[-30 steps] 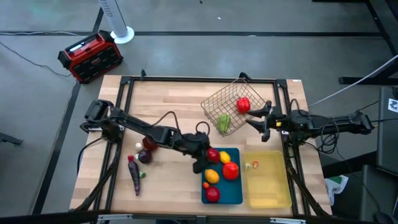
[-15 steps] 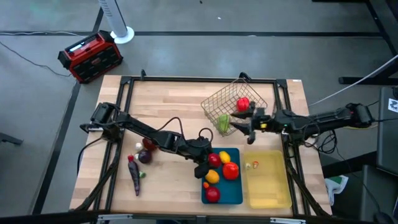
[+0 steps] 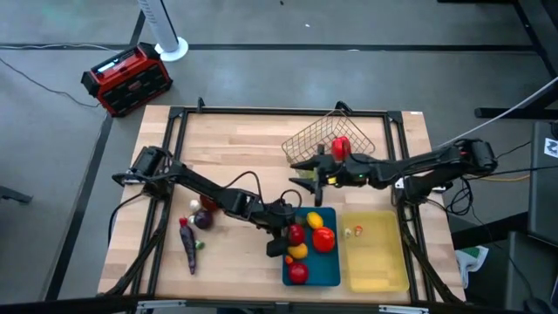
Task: Sort produce into baskets
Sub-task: Put the red tomato into the blue bin, then put the purple eggplant into the brown wire basket
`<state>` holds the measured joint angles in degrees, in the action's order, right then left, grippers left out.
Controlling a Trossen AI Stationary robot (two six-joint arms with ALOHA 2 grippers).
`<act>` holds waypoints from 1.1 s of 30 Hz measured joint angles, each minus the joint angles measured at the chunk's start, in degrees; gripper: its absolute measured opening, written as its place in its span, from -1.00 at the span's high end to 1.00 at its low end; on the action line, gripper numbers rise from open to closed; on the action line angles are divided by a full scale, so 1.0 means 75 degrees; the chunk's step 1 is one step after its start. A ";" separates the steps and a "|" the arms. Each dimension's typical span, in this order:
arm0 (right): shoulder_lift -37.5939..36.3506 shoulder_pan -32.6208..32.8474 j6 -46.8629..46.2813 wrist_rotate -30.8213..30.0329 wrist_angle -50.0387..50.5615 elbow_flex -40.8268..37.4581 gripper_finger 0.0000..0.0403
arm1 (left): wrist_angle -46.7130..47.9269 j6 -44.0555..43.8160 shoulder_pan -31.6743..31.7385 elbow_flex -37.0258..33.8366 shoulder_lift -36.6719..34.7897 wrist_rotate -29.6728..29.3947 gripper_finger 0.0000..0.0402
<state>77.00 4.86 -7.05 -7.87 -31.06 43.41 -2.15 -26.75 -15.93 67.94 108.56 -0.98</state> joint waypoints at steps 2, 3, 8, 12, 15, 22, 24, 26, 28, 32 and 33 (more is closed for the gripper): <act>0.0235 0.0000 0.0000 0.0007 -0.0003 0.0219 0.02 | 0.0043 -0.0020 0.0001 0.0001 0.0001 0.0010 -0.78; 0.0319 0.0000 0.0000 0.0007 -0.0009 0.0293 0.02 | 0.0061 0.0005 0.0009 0.0000 0.0001 0.0007 -0.78; 0.0517 0.0000 -0.0003 0.0004 0.0011 0.0494 0.02 | 0.0312 -0.0056 0.0010 0.0003 -0.0039 0.0010 -0.77; 0.0540 0.0000 -0.0003 0.0007 -0.0010 0.0505 0.02 | 0.0350 0.0038 0.0013 0.0003 -0.0054 0.0206 -0.78; 0.0540 0.0000 -0.0003 0.0007 0.0030 0.0505 0.02 | 0.0400 0.0357 0.0016 0.0003 -0.0089 0.0435 -0.78; 0.0546 0.0000 -0.0007 0.0028 0.0367 0.0508 0.02 | 0.2143 -0.0098 0.0031 0.0009 -0.1043 0.0512 -0.78; 0.0549 0.0000 -0.0012 0.0099 0.0462 0.0508 0.02 | 0.3040 -0.0770 -0.0048 0.0009 -0.1396 0.0529 -0.79; 0.0549 0.0000 -0.0012 0.0179 0.0498 0.0508 0.02 | 0.3744 -0.1825 -0.0217 0.0011 -0.1726 0.0641 -0.80; 0.0549 0.0000 -0.0012 0.0193 0.0594 0.0508 0.02 | 0.4449 -0.2968 -0.0475 0.0009 -0.1992 0.0726 -0.80; 0.0549 0.0000 -0.0012 0.0196 0.0741 0.0508 0.02 | 0.5256 -0.4775 -0.1126 0.0009 -0.2267 0.0733 -0.80; 0.0549 0.0000 -0.0012 0.0196 0.0780 0.0506 0.02 | 0.5369 -0.5257 -0.1305 0.0010 -0.2287 0.0741 -0.80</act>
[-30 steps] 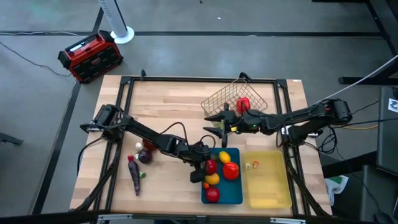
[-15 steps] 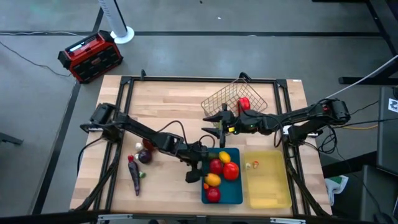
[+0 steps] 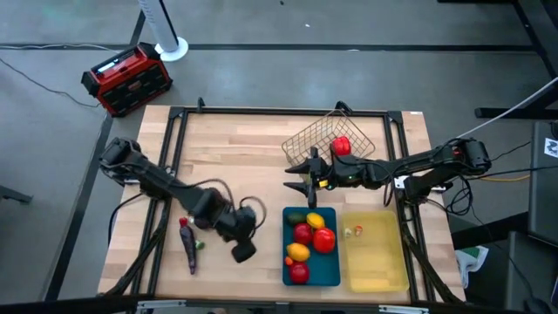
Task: Sort produce into baskets
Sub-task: Put the purple eggplant into the brown wire basket
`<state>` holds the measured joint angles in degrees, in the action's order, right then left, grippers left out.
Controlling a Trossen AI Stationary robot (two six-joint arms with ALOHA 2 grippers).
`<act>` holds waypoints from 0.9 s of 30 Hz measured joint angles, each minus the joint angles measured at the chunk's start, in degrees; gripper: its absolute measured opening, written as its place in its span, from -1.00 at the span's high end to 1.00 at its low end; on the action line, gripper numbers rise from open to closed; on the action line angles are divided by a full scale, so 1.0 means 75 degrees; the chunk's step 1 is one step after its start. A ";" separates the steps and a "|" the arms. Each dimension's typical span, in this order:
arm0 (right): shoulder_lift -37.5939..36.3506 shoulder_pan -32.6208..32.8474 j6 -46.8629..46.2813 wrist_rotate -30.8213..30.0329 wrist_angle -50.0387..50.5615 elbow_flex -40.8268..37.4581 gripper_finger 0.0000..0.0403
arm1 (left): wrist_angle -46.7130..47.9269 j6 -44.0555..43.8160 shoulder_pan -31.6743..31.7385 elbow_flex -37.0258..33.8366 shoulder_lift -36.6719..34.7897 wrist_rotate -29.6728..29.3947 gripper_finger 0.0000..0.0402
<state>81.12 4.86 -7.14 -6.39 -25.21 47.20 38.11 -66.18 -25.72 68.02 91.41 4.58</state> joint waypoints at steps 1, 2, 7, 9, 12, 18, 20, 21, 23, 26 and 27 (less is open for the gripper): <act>0.0000 0.0000 0.0000 0.0000 0.0027 0.0002 0.02 | 0.0179 -0.0505 -0.0180 0.0004 -0.0002 0.0005 -0.80; 0.0000 0.0000 0.0000 0.0000 0.0034 -0.0001 0.02 | 0.0426 -0.1095 -0.0355 0.0002 -0.0002 0.0015 -0.80; 0.0000 0.0000 0.0003 0.0000 0.0093 -0.0001 0.02 | 0.1445 -0.3672 -0.1182 0.0002 -0.0002 0.0026 -0.80; 0.0000 0.0000 0.0000 0.0000 0.0114 -0.0001 0.02 | 0.1777 -0.4355 -0.1500 0.0002 0.0004 0.0020 -0.80; 0.0000 0.0000 0.0002 0.0000 0.0191 -0.0001 0.02 | 0.2233 -0.5032 -0.1912 -0.0109 0.0057 -0.0157 -0.79; 0.0000 0.0000 0.0000 0.0001 0.0190 -0.0001 0.02 | 0.2662 -0.5776 -0.2319 -0.0604 0.0059 -0.0259 -0.69; 0.0000 0.0000 0.0001 0.0002 0.0193 -0.0001 0.02 | 0.2674 -0.6271 -0.2396 -0.0768 0.0059 -0.0246 -0.65; 0.0000 0.0000 0.0003 0.0003 0.0195 -0.0001 0.02 | 0.2687 -0.6553 -0.2441 -0.0827 0.0059 -0.0244 -0.64; 0.0000 0.0000 0.0000 0.0003 0.0193 -0.0001 0.02 | 0.2666 -0.7071 -0.2512 -0.0924 0.0059 -0.0247 -0.61; 0.0000 0.0000 0.0001 0.0003 0.0193 -0.0001 0.02 | 0.2686 -0.7901 -0.2616 -0.1076 0.0059 -0.0227 -0.58; 0.0000 0.0000 0.0003 0.0003 0.0193 -0.0001 0.02 | 0.2672 -0.8141 -0.2656 -0.1121 0.0059 -0.0219 -0.57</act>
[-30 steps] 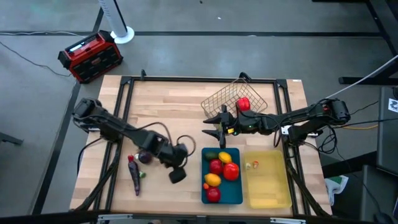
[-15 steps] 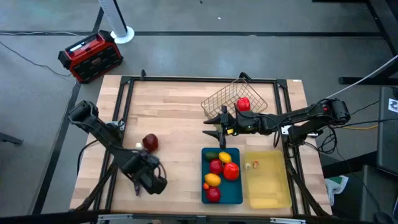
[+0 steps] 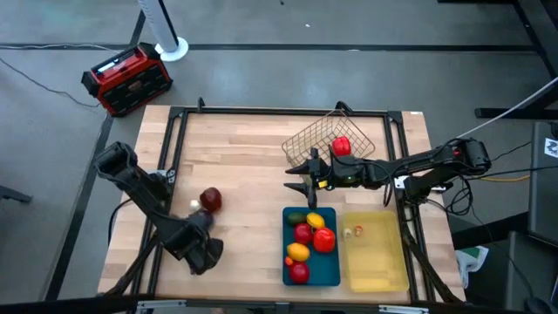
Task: Sort produce into baskets
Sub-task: Put the purple eggplant into the brown wire basket
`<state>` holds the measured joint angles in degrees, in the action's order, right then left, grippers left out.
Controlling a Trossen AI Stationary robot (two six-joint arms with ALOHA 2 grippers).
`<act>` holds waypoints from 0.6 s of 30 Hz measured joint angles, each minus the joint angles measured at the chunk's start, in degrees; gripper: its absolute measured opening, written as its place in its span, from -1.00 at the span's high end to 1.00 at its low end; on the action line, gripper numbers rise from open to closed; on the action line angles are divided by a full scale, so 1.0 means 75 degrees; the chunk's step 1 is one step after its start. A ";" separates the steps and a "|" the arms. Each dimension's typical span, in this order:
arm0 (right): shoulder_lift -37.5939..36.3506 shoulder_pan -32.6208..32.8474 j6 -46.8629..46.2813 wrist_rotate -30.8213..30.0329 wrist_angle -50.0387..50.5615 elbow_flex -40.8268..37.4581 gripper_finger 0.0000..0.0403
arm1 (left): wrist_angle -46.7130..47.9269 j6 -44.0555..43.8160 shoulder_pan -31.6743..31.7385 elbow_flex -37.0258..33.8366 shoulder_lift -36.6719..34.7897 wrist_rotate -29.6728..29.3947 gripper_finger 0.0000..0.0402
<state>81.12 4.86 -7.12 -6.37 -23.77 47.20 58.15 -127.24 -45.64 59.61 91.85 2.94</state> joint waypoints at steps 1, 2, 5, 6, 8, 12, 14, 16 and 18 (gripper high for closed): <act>0.0000 0.0000 -0.0002 0.0000 0.0000 0.0000 0.02 | 0.0014 -0.0228 -0.0033 -0.0049 0.0000 0.0002 -0.56; 0.0000 0.0000 -0.0003 0.0000 0.0002 0.0000 0.02 | 0.0012 -0.0417 -0.0068 -0.0105 0.0000 0.0003 -0.56; 0.0000 0.0000 -0.0003 0.0000 0.0000 0.0000 0.02 | 0.0155 -0.0799 -0.0133 -0.0168 0.0000 0.0117 -0.55; 0.0000 0.0000 -0.0001 0.0000 0.0002 0.0000 0.02 | 0.0274 -0.0852 -0.0161 -0.0168 0.0000 0.0144 -0.55; 0.0000 0.0000 -0.0003 0.0000 0.0000 0.0000 0.02 | 0.0530 -0.0923 -0.0172 -0.0168 0.0000 0.0163 -0.55; 0.0000 0.0000 -0.0003 0.0000 0.0000 0.0000 0.02 | 0.1068 -0.0973 -0.0169 -0.0171 0.0000 0.0166 -0.55; 0.0000 0.0000 -0.0003 0.0000 0.0002 0.0000 0.02 | 0.1261 -0.0974 -0.0167 -0.0171 0.0000 0.0169 -0.55; 0.0000 0.0000 -0.0001 0.0000 0.0001 0.0000 0.02 | 0.1410 -0.0991 -0.0167 -0.0171 0.0000 0.0168 -0.55; 0.0000 0.0000 -0.0003 0.0000 0.0003 -0.0003 0.02 | 0.1291 -0.0994 -0.0167 -0.0269 0.0001 0.0131 -0.55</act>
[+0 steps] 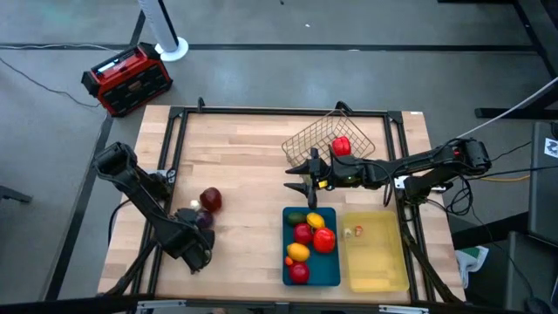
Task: Sort produce into baskets
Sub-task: Put the purple eggplant into the brown wire basket
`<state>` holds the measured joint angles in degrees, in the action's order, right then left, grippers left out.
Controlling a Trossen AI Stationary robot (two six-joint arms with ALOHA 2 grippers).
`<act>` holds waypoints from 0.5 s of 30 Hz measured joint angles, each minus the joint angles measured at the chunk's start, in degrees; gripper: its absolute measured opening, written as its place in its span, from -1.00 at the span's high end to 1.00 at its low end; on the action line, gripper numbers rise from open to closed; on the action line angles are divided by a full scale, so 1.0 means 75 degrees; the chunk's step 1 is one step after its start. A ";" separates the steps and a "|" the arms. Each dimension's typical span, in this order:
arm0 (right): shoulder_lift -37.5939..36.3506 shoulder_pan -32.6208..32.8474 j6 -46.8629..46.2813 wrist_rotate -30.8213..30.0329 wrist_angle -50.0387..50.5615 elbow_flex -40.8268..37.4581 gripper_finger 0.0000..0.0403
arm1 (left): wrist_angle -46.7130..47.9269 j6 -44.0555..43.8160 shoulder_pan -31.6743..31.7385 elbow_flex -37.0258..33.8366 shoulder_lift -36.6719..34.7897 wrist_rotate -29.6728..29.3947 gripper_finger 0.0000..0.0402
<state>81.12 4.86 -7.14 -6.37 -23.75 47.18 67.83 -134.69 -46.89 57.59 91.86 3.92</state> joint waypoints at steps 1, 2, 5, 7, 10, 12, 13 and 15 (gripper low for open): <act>0.0000 0.0000 0.0000 0.0000 -0.0003 0.0000 0.02 | -0.0118 0.0000 0.0000 -0.0082 0.0002 -0.0016 -0.55; 0.0000 0.0000 0.0000 0.0000 0.0000 0.0000 0.02 | -0.0306 0.0000 0.0000 -0.0198 0.0002 -0.0016 -0.55; 0.0000 0.0000 0.0000 0.0000 0.0008 -0.0001 0.02 | -0.0932 -0.0003 0.0000 -0.0595 0.0005 -0.0014 -0.55; 0.0000 0.0000 0.0000 0.0000 0.0013 -0.0003 0.02 | -0.1243 -0.0035 0.0000 -0.0822 0.0004 -0.0014 -0.55; 0.0000 0.0000 0.0000 0.0000 0.0044 -0.0003 0.02 | -0.1429 -0.0032 0.0000 -0.1073 0.0005 -0.0053 -0.55; 0.0000 0.0000 0.0000 0.0000 0.0059 -0.0003 0.02 | -0.1389 -0.0031 0.0000 -0.1141 0.0005 -0.0062 -0.53; 0.0000 0.0000 0.0000 0.0000 0.0056 -0.0003 0.02 | -0.1314 -0.0029 0.0000 -0.1141 0.0005 -0.0064 -0.52; 0.0000 0.0000 0.0000 -0.0002 0.0056 -0.0003 0.02 | -0.1276 0.0019 0.0000 -0.1141 0.0005 -0.0070 -0.46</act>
<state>81.12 4.86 -7.14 -6.39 -23.33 47.16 58.26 -134.55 -46.89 49.04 91.90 3.40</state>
